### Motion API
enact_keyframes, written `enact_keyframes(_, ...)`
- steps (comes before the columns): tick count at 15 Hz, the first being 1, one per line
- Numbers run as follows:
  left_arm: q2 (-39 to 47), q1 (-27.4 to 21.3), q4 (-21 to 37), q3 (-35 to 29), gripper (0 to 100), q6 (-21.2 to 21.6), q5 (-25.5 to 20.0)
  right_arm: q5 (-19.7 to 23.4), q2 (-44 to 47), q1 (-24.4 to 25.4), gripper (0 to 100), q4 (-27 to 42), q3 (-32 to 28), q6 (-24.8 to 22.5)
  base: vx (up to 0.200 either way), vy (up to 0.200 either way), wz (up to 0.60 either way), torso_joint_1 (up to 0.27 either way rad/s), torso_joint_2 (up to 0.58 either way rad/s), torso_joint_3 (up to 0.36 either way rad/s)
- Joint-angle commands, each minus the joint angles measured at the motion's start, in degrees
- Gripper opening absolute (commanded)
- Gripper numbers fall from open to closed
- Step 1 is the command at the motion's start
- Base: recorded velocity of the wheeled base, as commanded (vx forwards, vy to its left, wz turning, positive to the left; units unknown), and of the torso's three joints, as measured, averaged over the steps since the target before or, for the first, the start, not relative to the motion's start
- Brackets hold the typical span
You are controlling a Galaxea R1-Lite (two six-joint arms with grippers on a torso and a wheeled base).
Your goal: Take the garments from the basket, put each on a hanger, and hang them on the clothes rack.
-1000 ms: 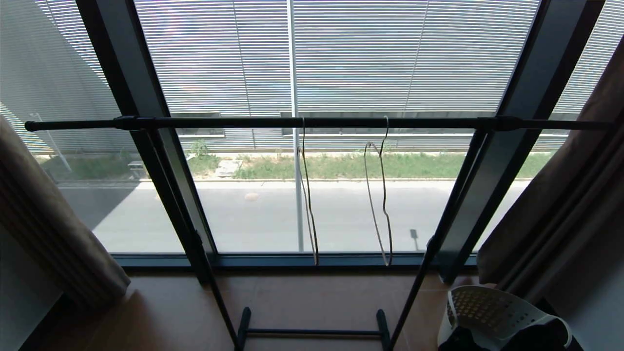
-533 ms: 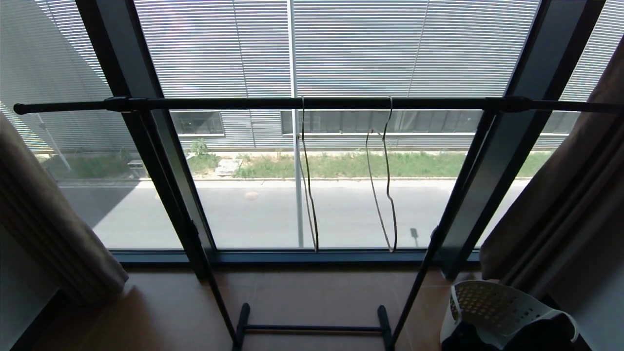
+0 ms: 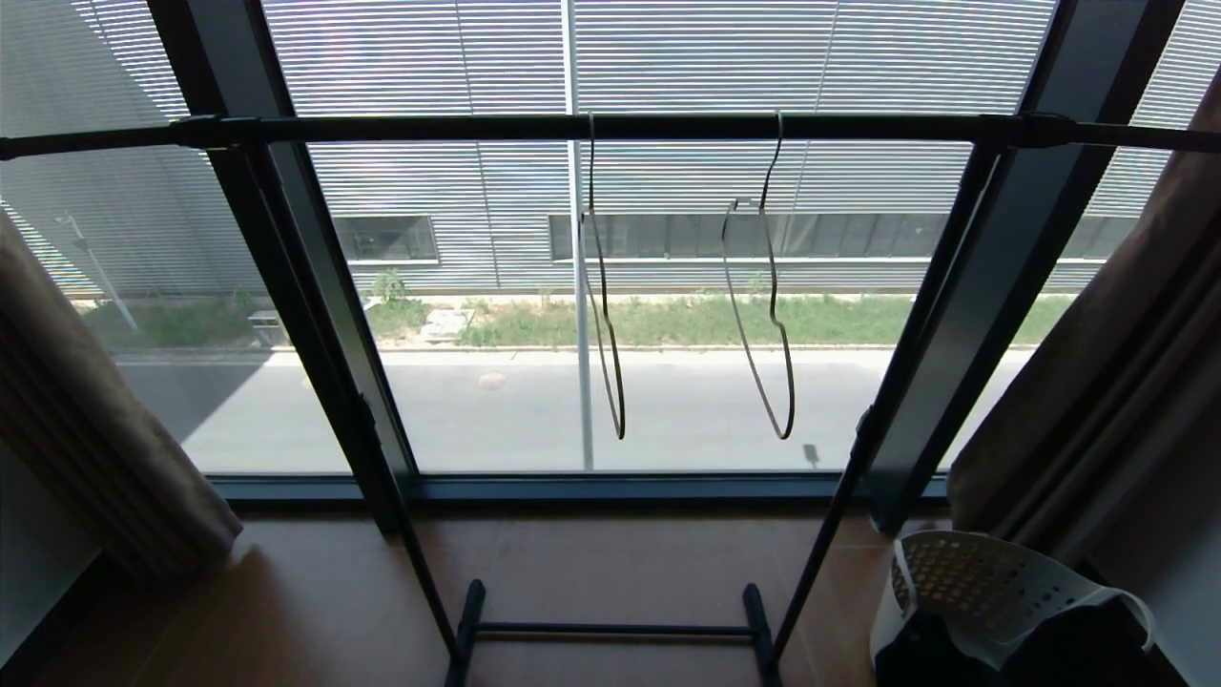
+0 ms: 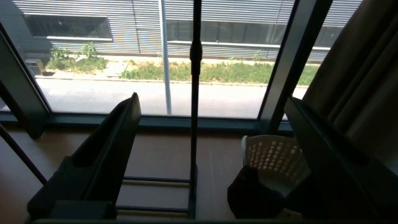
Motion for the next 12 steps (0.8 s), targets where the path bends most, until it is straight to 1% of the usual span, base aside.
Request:
enact_keyframes(1,0.0,0.0,0.0,0.0,100,0.0,0.0,0.0,0.0,0.1,100,0.0,0.0,0.1,0.0,0.0,0.0,-0.183,0.56,0.364)
enact_keyframes(6,0.0,0.0,0.0,0.0,100,0.1,0.0,-0.1,0.0,0.1,100,0.0,0.0,0.1,0.0,0.0,0.0,-0.166,0.53,0.355)
enact_keyframes(12,0.1,0.0,0.0,0.0,100,0.2,-0.1,-0.1,0.0,0.0,100,0.0,0.0,0.1,0.0,0.0,0.0,-0.115,0.49,0.363)
